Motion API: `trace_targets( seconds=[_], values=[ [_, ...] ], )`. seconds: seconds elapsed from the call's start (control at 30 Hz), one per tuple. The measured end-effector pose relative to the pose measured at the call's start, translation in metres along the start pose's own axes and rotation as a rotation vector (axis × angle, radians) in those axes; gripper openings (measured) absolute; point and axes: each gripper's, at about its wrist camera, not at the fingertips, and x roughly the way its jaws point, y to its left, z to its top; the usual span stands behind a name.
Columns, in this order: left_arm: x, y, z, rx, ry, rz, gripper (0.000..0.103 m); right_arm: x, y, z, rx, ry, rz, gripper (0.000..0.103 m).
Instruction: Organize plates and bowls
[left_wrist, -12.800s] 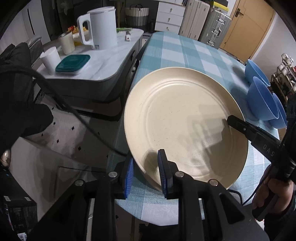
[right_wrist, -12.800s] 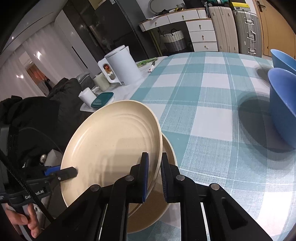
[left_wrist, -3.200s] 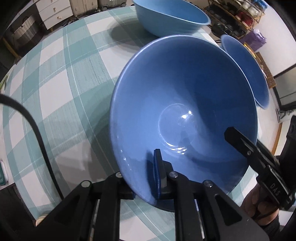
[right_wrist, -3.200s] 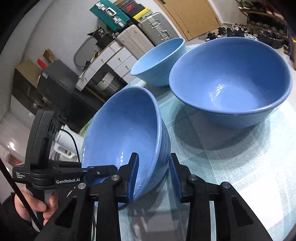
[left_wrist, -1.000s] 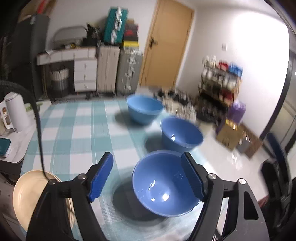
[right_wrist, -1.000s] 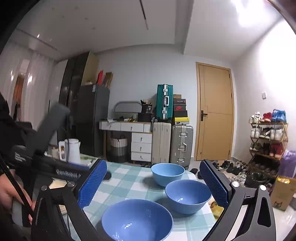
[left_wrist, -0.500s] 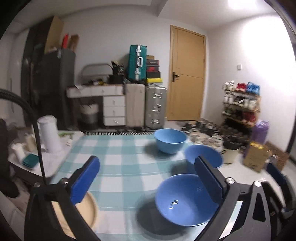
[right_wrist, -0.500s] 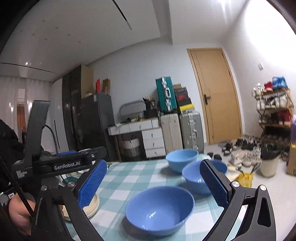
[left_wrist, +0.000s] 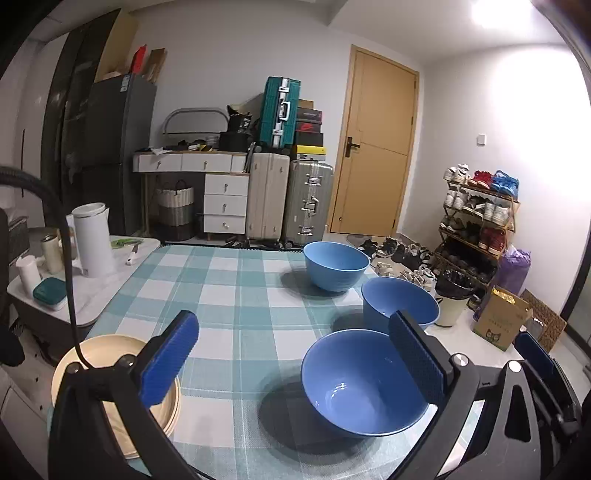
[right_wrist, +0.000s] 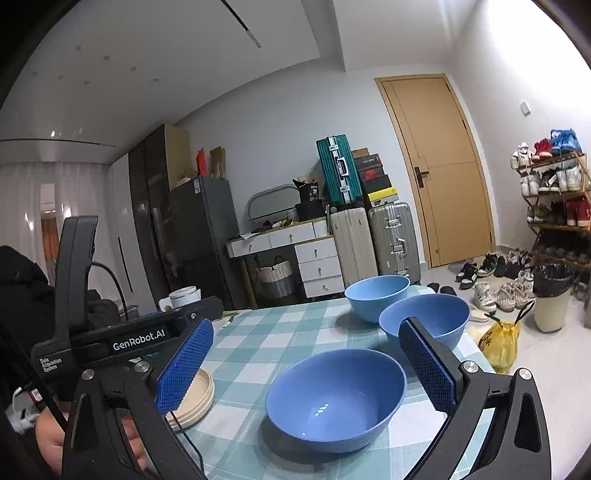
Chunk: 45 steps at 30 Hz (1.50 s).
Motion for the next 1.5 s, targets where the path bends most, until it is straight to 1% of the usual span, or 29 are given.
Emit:
trace_targets(
  seconds=[0.1, 0.2, 0.27, 0.33, 0.43, 0.6, 0.7, 0.73, 0.8, 0.9, 0.97, 1.03, 1.07, 1.13, 1.17, 1.2, 1.27, 1.3, 1.37, 1.4, 1.43, 1.47, 1.5],
  values=[
    [-0.004, 0.0, -0.004, 0.006, -0.023, 0.02, 0.103, 0.004, -0.004, -0.003, 0.032, 0.021, 0.003, 0.102],
    [-0.002, 0.001, -0.005, -0.002, -0.005, 0.009, 0.103, 0.007, -0.008, -0.004, 0.054, 0.03, 0.004, 0.102],
    [-0.002, 0.0, -0.006, -0.004, 0.004, 0.021, 0.103, 0.007, -0.01, -0.005, 0.058, 0.033, 0.004, 0.102],
    [-0.008, -0.002, -0.006, 0.002, -0.032, 0.034, 0.103, 0.008, -0.009, -0.006, 0.057, 0.035, 0.014, 0.102],
    [-0.016, -0.004, -0.006, 0.012, -0.063, 0.02, 0.103, 0.009, -0.008, -0.008, 0.049, 0.04, 0.015, 0.102],
    [-0.013, -0.007, -0.005, 0.028, -0.038, -0.001, 0.103, 0.011, -0.011, -0.012, 0.064, 0.051, 0.019, 0.102],
    [-0.012, -0.011, -0.006, 0.064, -0.035, 0.023, 0.103, 0.012, -0.015, -0.015, 0.075, 0.055, 0.015, 0.102],
    [-0.014, -0.015, -0.006, 0.1, -0.051, 0.025, 0.103, 0.013, -0.017, -0.016, 0.076, 0.061, 0.014, 0.102],
    [-0.013, -0.019, -0.002, 0.14, -0.058, 0.019, 0.103, 0.018, -0.02, -0.017, 0.08, 0.068, 0.009, 0.102],
    [-0.004, -0.02, 0.013, 0.17, -0.038, 0.004, 0.103, 0.025, -0.032, -0.018, 0.089, 0.08, -0.009, 0.102],
    [0.01, -0.016, 0.029, 0.173, 0.003, -0.04, 0.103, 0.028, -0.04, -0.015, 0.089, 0.088, -0.026, 0.102],
    [0.028, -0.015, 0.048, 0.185, 0.039, -0.065, 0.103, 0.031, -0.052, -0.008, 0.086, 0.083, -0.041, 0.102],
    [0.035, -0.015, 0.056, 0.192, 0.04, -0.063, 0.103, 0.032, -0.057, -0.003, 0.086, 0.076, -0.052, 0.102],
    [0.056, -0.024, 0.072, 0.244, 0.049, -0.06, 0.103, 0.033, -0.069, 0.007, 0.085, 0.055, -0.069, 0.102],
    [0.066, -0.03, 0.077, 0.271, 0.065, -0.07, 0.103, 0.034, -0.075, 0.013, 0.081, 0.048, -0.073, 0.102],
    [0.08, -0.036, 0.081, 0.303, 0.098, -0.083, 0.103, 0.035, -0.079, 0.018, 0.076, 0.043, -0.072, 0.102],
    [0.12, -0.053, 0.088, 0.36, 0.227, -0.138, 0.103, 0.04, -0.087, 0.028, 0.049, 0.043, -0.07, 0.102],
    [0.145, -0.064, 0.088, 0.393, 0.306, -0.161, 0.103, 0.042, -0.089, 0.031, 0.033, 0.044, -0.071, 0.102],
    [0.177, -0.081, 0.085, 0.435, 0.384, -0.179, 0.103, 0.047, -0.093, 0.036, -0.007, 0.043, -0.084, 0.102],
    [0.193, -0.089, 0.083, 0.445, 0.429, -0.187, 0.103, 0.048, -0.095, 0.037, -0.016, 0.044, -0.09, 0.102],
    [0.215, -0.096, 0.081, 0.423, 0.496, -0.203, 0.103, 0.051, -0.099, 0.037, -0.019, 0.046, -0.095, 0.102],
    [0.227, -0.099, 0.079, 0.395, 0.54, -0.229, 0.103, 0.054, -0.103, 0.036, -0.012, 0.05, -0.093, 0.102],
    [0.243, -0.102, 0.075, 0.361, 0.611, -0.274, 0.103, 0.057, -0.108, 0.036, 0.0, 0.057, -0.087, 0.102]
  ],
)
